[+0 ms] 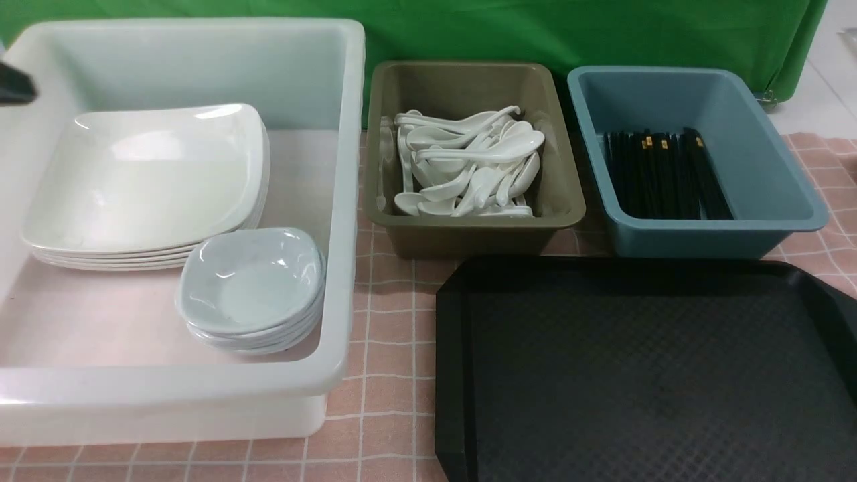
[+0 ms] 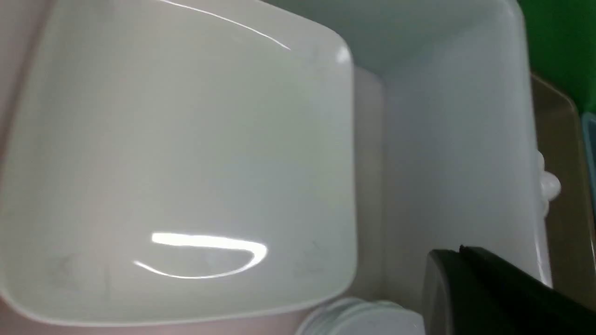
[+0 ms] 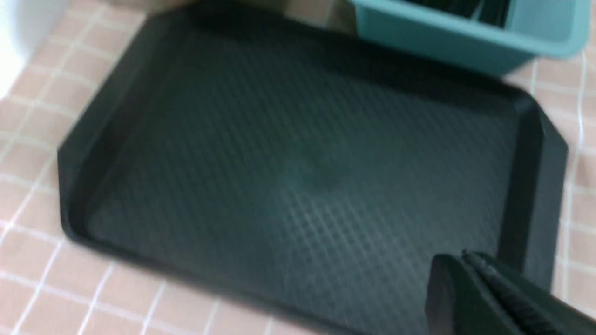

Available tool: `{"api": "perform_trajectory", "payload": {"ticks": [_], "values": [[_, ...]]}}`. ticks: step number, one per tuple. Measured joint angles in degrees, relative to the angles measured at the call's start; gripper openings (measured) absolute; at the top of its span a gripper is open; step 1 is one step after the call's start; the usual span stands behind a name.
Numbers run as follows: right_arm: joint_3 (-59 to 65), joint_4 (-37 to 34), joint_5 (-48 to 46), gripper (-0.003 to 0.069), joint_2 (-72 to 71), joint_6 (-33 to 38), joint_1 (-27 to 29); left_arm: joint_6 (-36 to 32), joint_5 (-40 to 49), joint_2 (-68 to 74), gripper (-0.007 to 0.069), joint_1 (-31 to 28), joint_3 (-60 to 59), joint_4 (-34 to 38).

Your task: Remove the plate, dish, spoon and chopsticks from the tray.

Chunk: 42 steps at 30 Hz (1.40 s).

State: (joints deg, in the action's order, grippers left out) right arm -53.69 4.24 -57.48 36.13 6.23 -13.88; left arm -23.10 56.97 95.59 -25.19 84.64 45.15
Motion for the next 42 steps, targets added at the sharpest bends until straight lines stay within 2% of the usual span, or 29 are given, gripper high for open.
{"api": "perform_trajectory", "payload": {"ticks": [3,6,10,11,12,16,21,24,42], "values": [[0.10,0.28,-3.15,0.0030,-5.77,-1.15,0.00,0.18,1.11,-1.86,-0.0008,7.18,0.17,-3.93],[1.91,0.28,-3.37,0.0030,-11.39,-1.82,0.00,1.00,2.57,-3.22,-0.0011,11.57,0.17,-8.12],[7.29,0.28,1.36,0.0030,-20.07,-2.76,0.00,1.96,3.30,-5.57,-0.0011,15.76,0.17,-12.53],[11.93,0.28,6.07,0.0030,-24.06,-2.83,0.00,2.47,3.23,-6.78,-0.0011,17.27,0.17,-13.45],[12.49,0.28,7.54,0.0030,-24.96,-2.83,0.00,2.54,3.23,-7.06,-0.0011,17.39,0.17,-13.56],[25.42,-0.69,24.95,0.0030,-31.36,-2.83,0.00,3.06,3.07,-9.24,-0.0011,18.05,0.17,-13.59],[34.69,-1.19,42.52,0.0030,-31.96,-2.93,0.00,5.13,5.02,-9.80,-0.0011,18.05,0.17,-14.21],[36.09,-1.18,44.87,0.0030,-31.96,-2.93,0.00,5.42,5.75,-9.87,-0.0011,18.05,0.17,-14.26],[36.56,-1.20,44.88,0.0070,-31.96,-2.96,0.00,5.61,5.27,-9.87,-0.0002,18.05,0.17,-14.26]]}}
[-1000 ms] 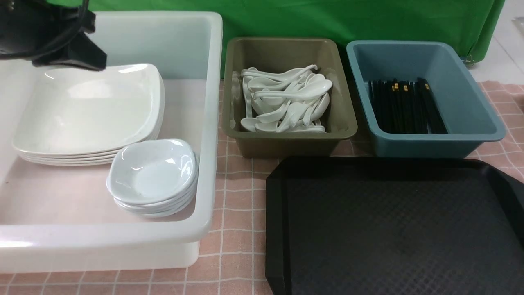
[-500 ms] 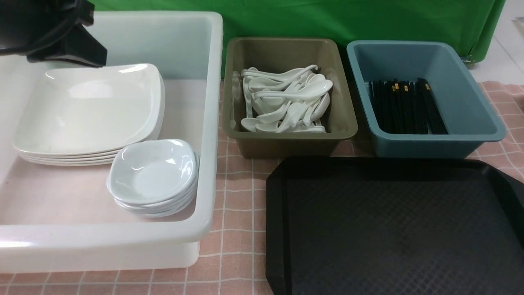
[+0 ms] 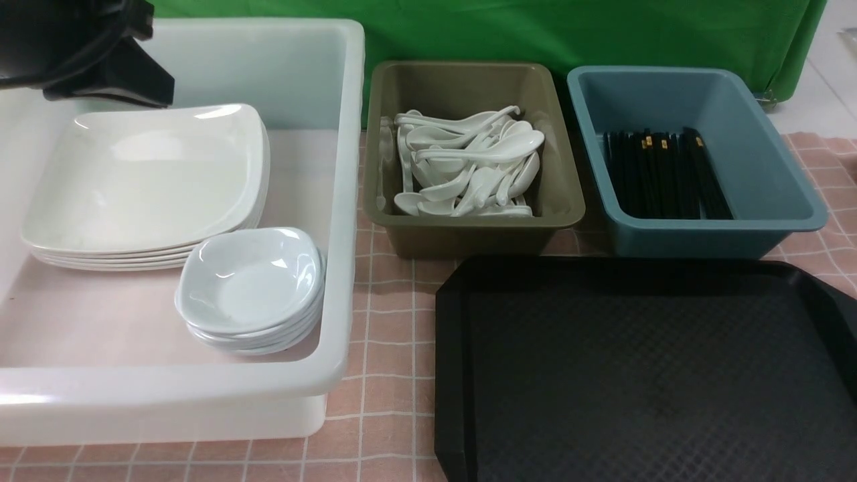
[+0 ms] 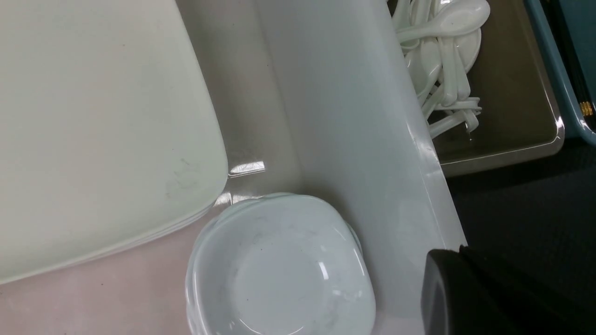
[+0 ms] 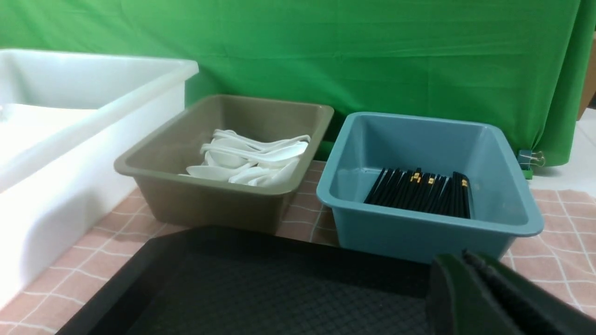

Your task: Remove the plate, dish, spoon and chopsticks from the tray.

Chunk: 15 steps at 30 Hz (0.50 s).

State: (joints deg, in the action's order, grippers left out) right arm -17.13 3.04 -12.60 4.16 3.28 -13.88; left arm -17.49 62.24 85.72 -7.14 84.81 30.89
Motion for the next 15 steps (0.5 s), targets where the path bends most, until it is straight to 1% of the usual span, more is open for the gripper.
{"api": "perform_trajectory", "payload": {"ticks": [2,7,11,15], "values": [[0.48,0.00,0.47,0.0073,0.00,0.00,0.00,0.00,0.07,0.00,-0.0002,0.00,0.00,0.00],[7.66,0.00,4.32,0.0086,-1.35,0.00,0.81,-0.98,2.44,0.00,-0.0002,0.00,0.00,0.00],[12.62,0.00,4.45,0.0092,-3.23,0.00,2.57,-1.38,4.22,0.00,-0.0002,0.00,0.00,-0.05],[16.65,0.89,4.33,0.0102,-3.30,-0.04,6.34,-1.59,5.63,0.00,-0.0002,0.00,0.00,-0.91]]}}
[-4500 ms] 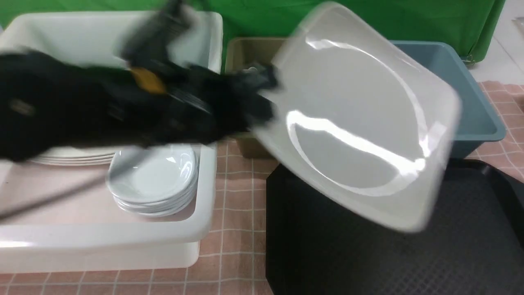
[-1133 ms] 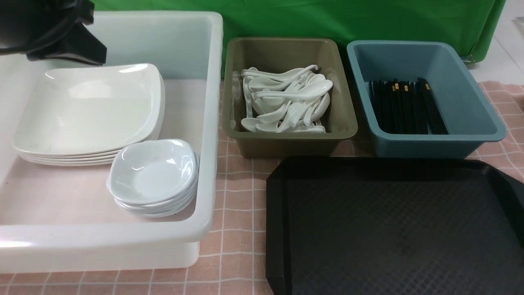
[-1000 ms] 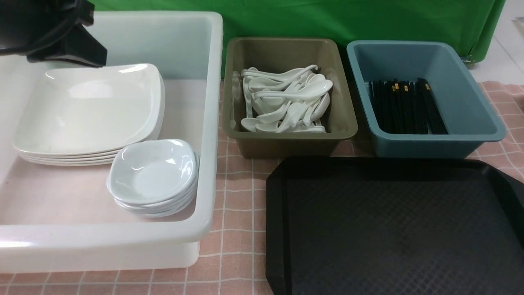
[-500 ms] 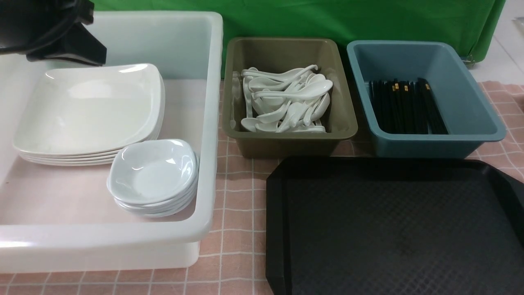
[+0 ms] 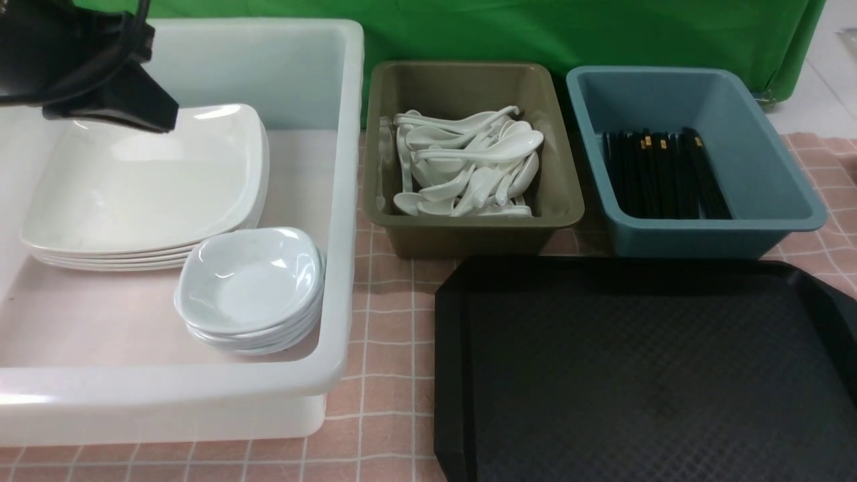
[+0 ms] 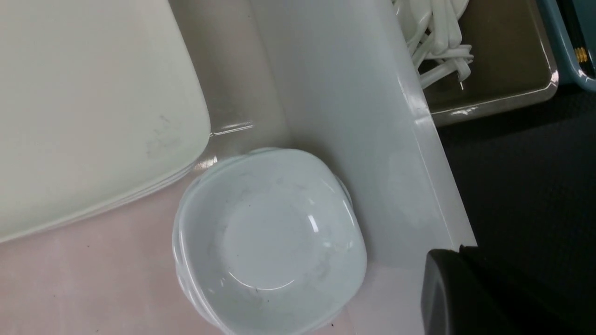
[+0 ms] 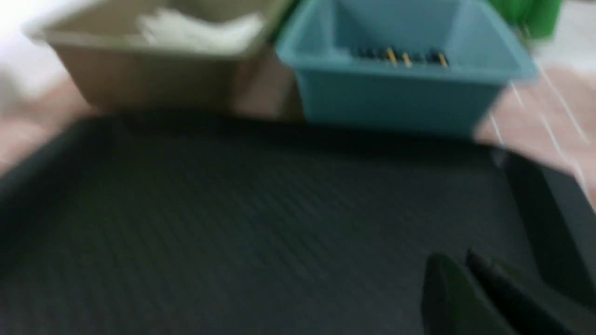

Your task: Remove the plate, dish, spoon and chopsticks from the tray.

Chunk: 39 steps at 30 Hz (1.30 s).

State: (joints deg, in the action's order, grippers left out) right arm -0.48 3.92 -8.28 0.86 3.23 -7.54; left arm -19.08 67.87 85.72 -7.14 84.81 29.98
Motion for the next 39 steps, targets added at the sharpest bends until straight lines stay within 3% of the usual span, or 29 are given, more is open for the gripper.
{"api": "perform_trajectory", "payload": {"ticks": [11,20,29,34,39], "values": [[-0.06,0.44,-1.25,0.0123,0.00,0.00,2.84,0.20,1.75,-1.30,-0.0002,0.00,-2.52,-1.45],[-0.12,0.44,-1.59,0.0136,0.00,0.00,2.84,-0.71,1.75,-13.78,-0.0002,0.00,-16.11,-2.89],[-0.12,0.49,-1.59,0.0152,0.00,0.00,2.84,-10.99,-6.64,-45.21,-0.0002,0.00,-40.42,2.39],[-0.12,0.49,-1.59,0.0164,0.00,0.00,2.84,-11.11,-14.63,-61.30,-0.0002,0.00,-49.16,6.19],[-0.12,0.49,-1.59,0.0167,0.00,0.00,2.84,-10.57,-22.00,-67.35,-0.0002,0.00,-52.07,12.01]]}}
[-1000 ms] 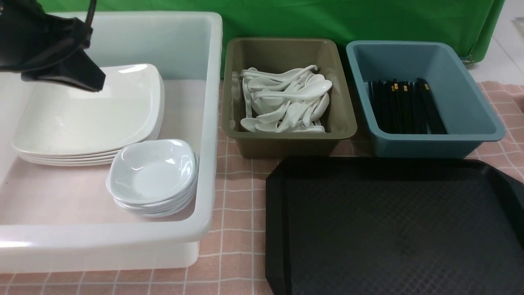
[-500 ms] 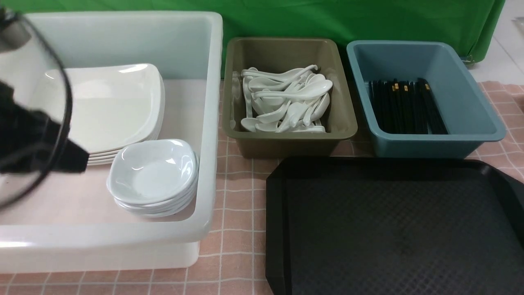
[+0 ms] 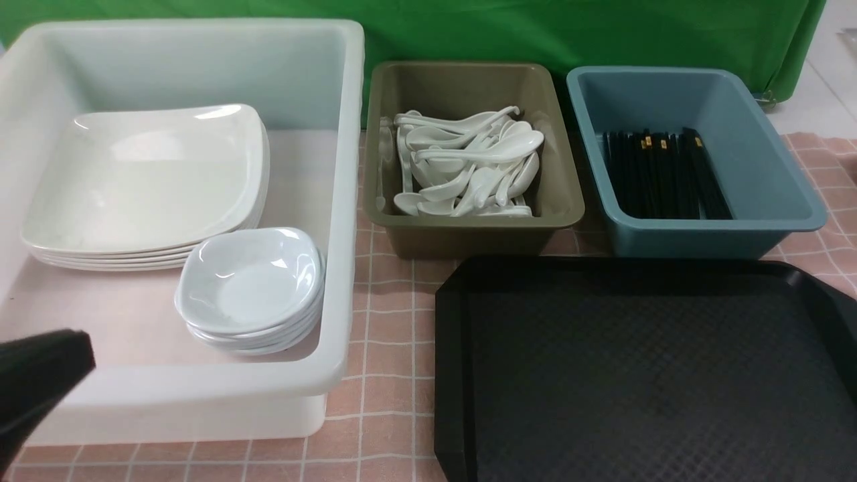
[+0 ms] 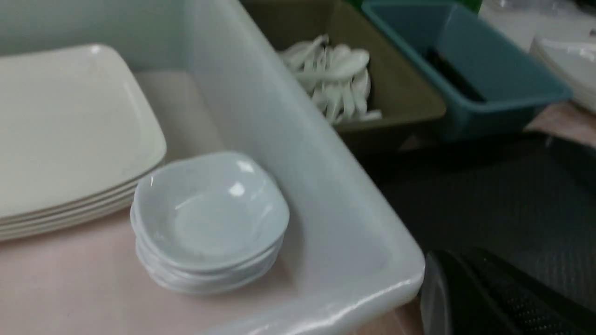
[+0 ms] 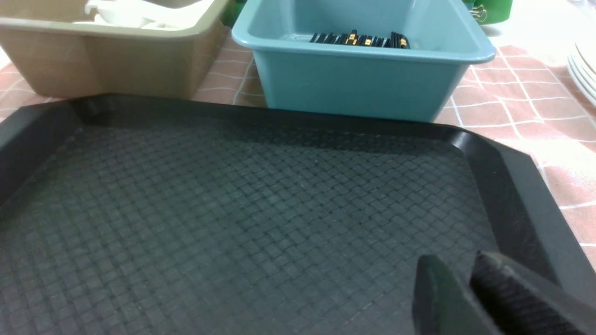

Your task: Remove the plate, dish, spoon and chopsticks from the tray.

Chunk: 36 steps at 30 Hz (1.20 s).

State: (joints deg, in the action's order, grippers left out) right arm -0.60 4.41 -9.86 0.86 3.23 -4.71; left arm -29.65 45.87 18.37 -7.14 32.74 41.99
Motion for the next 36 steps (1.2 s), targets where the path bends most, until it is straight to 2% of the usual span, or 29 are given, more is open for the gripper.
{"api": "perform_trajectory", "payload": {"ticks": [9,14,22,24,25,26,29,30,31,36], "values": [[0.00,0.00,0.00,0.0184,0.00,0.00,0.00,-1.19,-2.96,-1.26,-0.0002,0.00,-0.50,1.23],[0.00,0.00,0.00,0.0195,0.00,0.00,0.00,-6.19,-11.77,-1.26,-0.0001,0.00,-2.57,0.00],[0.00,0.00,-0.02,0.0203,0.00,0.00,0.00,-6.05,-22.19,-2.62,0.0000,0.00,-8.19,-3.89],[0.00,0.00,-0.02,0.0210,0.00,0.00,0.00,-2.35,-22.95,-4.70,0.0000,0.40,-10.07,-7.75],[0.00,0.00,-0.02,0.0215,0.00,0.00,0.00,2.29,-23.36,-6.22,0.0000,1.13,-11.74,-12.15],[0.00,0.00,-0.02,0.0216,0.00,0.00,0.00,3.20,-23.47,-6.47,0.0000,1.25,-11.74,-12.86],[0.00,0.00,-0.02,0.0228,0.00,0.00,0.00,20.45,-26.63,-10.62,0.0000,4.53,-17.14,-25.55],[0.00,0.00,-0.02,0.0229,0.00,0.00,0.00,20.45,-26.63,-10.62,0.0000,4.71,-17.49,-26.20],[0.00,0.00,-0.02,0.0234,0.00,0.00,0.00,26.06,-29.97,-12.07,0.0000,6.20,-20.72,-30.71],[0.00,0.02,-0.02,0.0237,0.00,0.00,0.00,29.29,-34.66,-14.95,0.0001,7.55,-27.27,-35.14]]}}
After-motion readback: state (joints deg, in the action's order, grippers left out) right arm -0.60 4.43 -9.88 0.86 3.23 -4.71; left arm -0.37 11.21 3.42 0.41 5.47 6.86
